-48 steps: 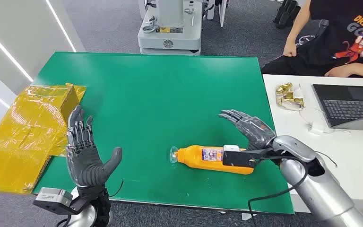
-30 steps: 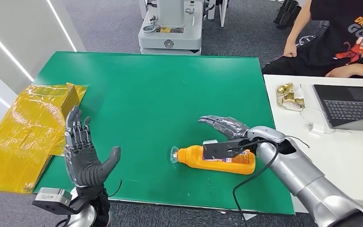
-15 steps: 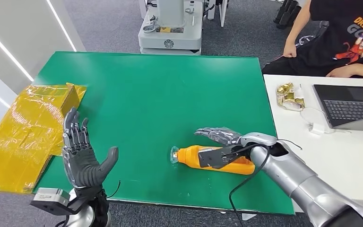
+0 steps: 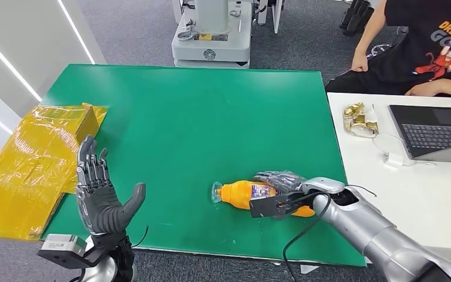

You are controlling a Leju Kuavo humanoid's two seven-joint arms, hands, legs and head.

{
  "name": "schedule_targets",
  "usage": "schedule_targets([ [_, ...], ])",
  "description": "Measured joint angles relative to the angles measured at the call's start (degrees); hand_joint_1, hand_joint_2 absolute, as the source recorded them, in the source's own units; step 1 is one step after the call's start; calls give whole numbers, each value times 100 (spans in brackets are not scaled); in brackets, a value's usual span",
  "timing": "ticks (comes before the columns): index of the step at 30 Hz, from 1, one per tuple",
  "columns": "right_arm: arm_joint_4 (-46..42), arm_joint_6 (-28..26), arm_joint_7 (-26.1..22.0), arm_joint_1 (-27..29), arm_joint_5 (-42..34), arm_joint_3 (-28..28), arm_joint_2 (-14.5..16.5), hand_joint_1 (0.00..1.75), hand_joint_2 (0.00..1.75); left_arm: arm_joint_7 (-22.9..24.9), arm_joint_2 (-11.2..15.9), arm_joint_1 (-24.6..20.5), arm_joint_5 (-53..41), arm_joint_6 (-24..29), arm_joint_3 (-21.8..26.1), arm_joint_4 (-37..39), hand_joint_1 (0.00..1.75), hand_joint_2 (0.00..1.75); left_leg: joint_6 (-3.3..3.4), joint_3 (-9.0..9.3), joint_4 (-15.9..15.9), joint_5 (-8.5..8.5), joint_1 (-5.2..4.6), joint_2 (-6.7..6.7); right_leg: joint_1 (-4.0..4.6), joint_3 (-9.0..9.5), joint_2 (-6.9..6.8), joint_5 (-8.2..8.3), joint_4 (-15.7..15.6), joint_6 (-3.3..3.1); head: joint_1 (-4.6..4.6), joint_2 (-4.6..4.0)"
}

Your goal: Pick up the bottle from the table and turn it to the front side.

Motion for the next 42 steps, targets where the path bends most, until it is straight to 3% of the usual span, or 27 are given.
schedule_targets([
  [5, 142, -242, 484, -16, 238, 66, -8, 0, 175, 1, 5, -4, 55, 80, 1, 0, 0, 175, 0, 0, 0, 0, 0, 0, 0, 0, 0, 0, 0, 0, 0, 0],
  [12, 287, -409, 646, -40, 351, 111, -46, 0, 175, 1, 10, -3, 90, 47, 1, 0, 0, 175, 0, 3, 0, 0, 0, 0, 0, 1, 0, 0, -1, 0, 0, 0],
  [16, 314, -503, 665, -34, 376, 126, -85, 161, 175, 1, 10, -17, 87, 20, 1, 0, 0, 175, 0, 3, 3, 0, 0, 1, 0, 3, 1, 1, -1, 2, 1, 0],
  [17, 319, -524, 669, -33, 382, 128, -89, 169, 175, 1, 9, -27, 94, 16, 1, 0, 0, 175, 1, 3, 3, 0, 0, 1, 0, 3, 1, 2, -1, 3, 1, 0],
  [25, 397, -856, 593, -5, 314, 109, -63, 175, 175, 1, 2, -121, 143, -6, 1, 1, 0, 175, 4, 6, 5, 2, 0, 1, 0, 9, 1, 4, -1, 6, 0, 0],
  [33, 296, -2026, 210, 469, -391, -541, 216, 175, 175, 0, -5, -121, 68, 34, 1, 0, 0, 175, 4, 6, 4, 2, 1, 2, 0, 8, 2, 4, 0, 6, -1, 0],
  [37, -46, -2972, -236, 942, -837, -1074, 427, 175, 175, -1, -48, -121, 57, 86, 8, 0, 0, 175, 4, 0, 2, 2, 3, -7, 2, 6, -10, 1, 0, 7, -1, 0],
  [42, -837, -4540, -1367, 1723, -1294, -1890, 691, 175, 175, 1, -124, -147, 110, 90, 8, 21, 0, 175, 7, -7, 2, -1, 2, -8, 4, -2, -12, -4, -1, 8, 0, 0],
])
